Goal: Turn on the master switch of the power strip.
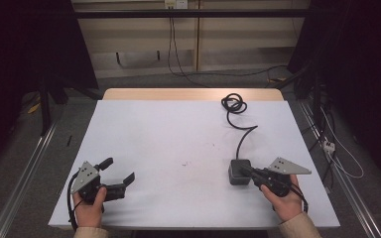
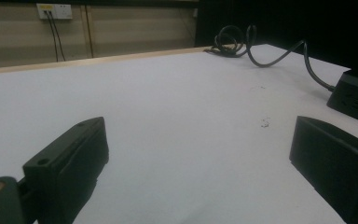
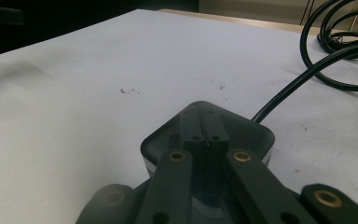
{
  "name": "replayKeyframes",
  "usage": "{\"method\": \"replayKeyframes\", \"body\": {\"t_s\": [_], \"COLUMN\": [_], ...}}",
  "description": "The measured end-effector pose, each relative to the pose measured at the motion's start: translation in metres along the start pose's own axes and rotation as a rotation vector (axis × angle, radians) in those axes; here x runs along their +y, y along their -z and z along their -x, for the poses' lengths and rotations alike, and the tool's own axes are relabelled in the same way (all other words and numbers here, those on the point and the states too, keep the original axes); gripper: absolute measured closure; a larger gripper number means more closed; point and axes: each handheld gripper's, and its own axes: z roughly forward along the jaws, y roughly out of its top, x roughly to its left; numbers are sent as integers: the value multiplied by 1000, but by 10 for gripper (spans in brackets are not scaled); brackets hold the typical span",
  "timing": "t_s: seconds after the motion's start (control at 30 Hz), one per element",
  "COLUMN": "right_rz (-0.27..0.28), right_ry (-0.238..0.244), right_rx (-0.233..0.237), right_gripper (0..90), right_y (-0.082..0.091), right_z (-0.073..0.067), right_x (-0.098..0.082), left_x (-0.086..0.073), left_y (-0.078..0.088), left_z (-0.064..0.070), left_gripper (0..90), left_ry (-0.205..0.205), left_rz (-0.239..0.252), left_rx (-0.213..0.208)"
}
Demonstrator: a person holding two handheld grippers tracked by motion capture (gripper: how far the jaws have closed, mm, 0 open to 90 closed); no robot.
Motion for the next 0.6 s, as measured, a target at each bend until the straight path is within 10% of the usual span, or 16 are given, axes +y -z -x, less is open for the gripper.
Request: {"method": "replayKeyframes", "body": {"t_s": [0.6], "right_rz": [-1], "right_ry": [13], "right_rx": [-3], "right_gripper": [900], "right_y": [0], "right_z": [-1], "right_x": [0], "left_x": [0], "left_y": [0], "left_z": [1], "left_gripper": [43], "left_ry": [2], "left_rz": [3], "left_rx": [0]}}
